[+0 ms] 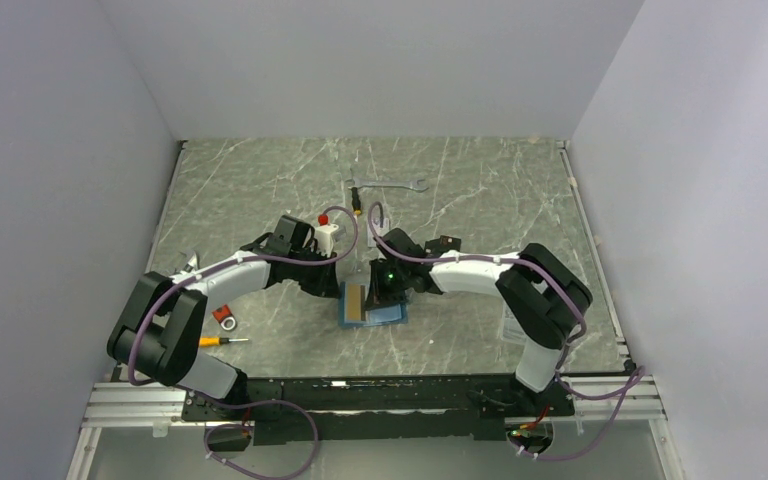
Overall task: Put the credit cards into the card holder
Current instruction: Insert the credit card into the card holder.
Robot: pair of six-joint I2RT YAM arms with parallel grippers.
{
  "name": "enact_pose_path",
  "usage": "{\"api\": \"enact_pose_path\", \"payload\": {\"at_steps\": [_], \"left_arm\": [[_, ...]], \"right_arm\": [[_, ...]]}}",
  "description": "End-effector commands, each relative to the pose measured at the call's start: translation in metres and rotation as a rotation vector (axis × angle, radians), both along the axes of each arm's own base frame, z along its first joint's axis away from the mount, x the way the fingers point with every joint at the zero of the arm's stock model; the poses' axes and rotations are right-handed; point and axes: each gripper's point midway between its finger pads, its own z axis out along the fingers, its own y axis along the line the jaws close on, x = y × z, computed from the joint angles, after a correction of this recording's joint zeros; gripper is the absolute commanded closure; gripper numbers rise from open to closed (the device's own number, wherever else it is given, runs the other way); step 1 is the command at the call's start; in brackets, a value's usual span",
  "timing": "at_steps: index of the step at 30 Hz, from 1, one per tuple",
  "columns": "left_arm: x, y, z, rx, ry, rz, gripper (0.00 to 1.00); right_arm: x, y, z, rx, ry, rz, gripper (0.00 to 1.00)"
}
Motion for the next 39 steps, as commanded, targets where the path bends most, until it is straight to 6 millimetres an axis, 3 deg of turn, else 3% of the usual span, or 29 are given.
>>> {"api": "enact_pose_path", "payload": {"at_steps": [1, 7, 10, 14, 21, 24, 32, 39], "left_arm": [[0.004, -0.003, 0.011, -0.032, -0.040, -0.004, 0.93], [0.005, -0.003, 0.011, -0.029, -0.047, -0.005, 0.93], [0.006, -0.002, 0.013, -0.025, -0.052, -0.002, 0.93], [0.007, -0.001, 0.014, -0.020, -0.063, 0.000, 0.92], [0.007, -0.001, 0.016, -0.025, -0.072, 0.000, 0.92], [0.007, -0.001, 0.016, -0.025, -0.072, 0.003, 0.92], [0.006, -0.001, 0.013, -0.024, -0.067, 0.002, 0.92], [0.006, -0.001, 0.015, -0.027, -0.069, 0.002, 0.92]], "right_arm": [[0.013, 0.028, 0.021, 0.065, -0.060, 0.019, 1.00], [0.010, 0.029, 0.030, 0.091, -0.076, 0.029, 1.00], [0.015, 0.017, 0.032, 0.088, -0.072, 0.001, 0.98], [0.024, -0.009, 0.032, 0.066, -0.072, -0.055, 0.88], [0.029, -0.036, 0.028, 0.038, -0.068, -0.110, 0.89], [0.032, -0.034, 0.028, 0.042, -0.065, -0.115, 0.90], [0.028, -0.003, 0.023, 0.039, -0.051, -0.070, 0.93], [0.024, -0.008, 0.003, -0.029, -0.013, -0.086, 0.97]]}}
